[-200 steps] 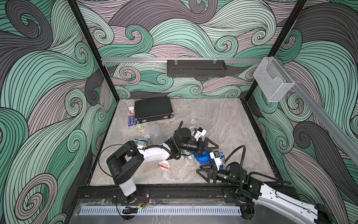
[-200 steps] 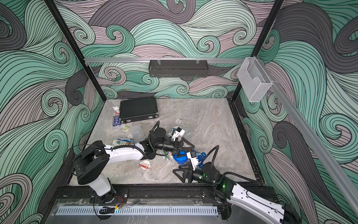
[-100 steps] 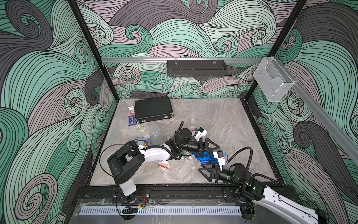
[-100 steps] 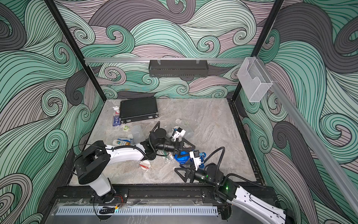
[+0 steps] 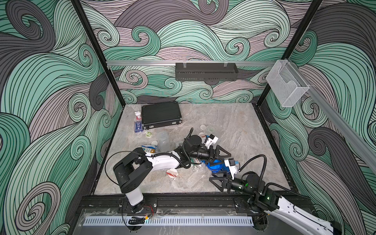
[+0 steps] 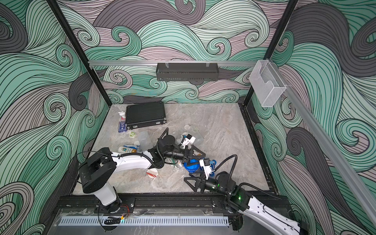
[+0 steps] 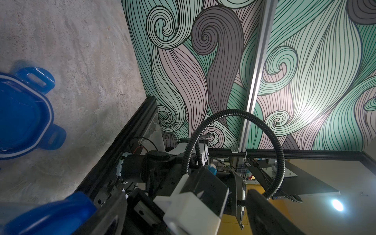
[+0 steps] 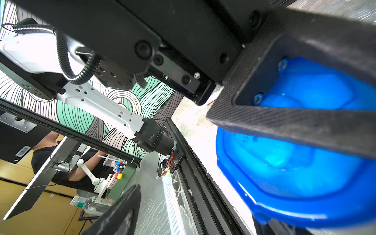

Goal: Take out toiletry kits
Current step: Unfasten the latch on the container.

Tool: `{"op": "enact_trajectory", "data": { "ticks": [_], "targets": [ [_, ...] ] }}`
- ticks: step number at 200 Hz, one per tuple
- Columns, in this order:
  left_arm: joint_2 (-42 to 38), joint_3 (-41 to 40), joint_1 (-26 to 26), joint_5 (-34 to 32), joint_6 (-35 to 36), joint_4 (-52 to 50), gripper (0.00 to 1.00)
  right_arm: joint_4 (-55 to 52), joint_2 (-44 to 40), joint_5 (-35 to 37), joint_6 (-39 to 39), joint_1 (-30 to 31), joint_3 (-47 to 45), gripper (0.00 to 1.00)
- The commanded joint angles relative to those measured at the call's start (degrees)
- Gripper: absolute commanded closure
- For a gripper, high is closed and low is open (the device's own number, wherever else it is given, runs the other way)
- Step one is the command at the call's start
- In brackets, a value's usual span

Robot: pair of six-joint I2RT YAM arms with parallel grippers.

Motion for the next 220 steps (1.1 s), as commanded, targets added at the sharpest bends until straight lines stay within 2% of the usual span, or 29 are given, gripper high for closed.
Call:
{"op": "enact_trajectory", "data": {
  "ticks": [1,169,199,220],
  "targets": [
    [7.98,-6.21,-1.44,-2.49,1.71,-17.68,0.08,15.54,-2.26,-4.52,-2.88,0.03,-2.05,0.17],
    [9.75,-6.22,-2.86,-3.40,1.23,-16.33,0.08,16.66,-5.26,-7.05,-4.42,0.03,-2.25,0.14],
    [8.46,-3.98,-2.79,-3.12,2.50,-19.45,0.08,11.62,-5.28,-8.37,-5.60,0.03,-1.76,0.11],
    [6.70,-1.26,-2.65,-3.42,5.10,-24.62,0.08,6.67,-5.26,-12.18,-6.27,0.00,-1.23,0.07]
  ]
}}
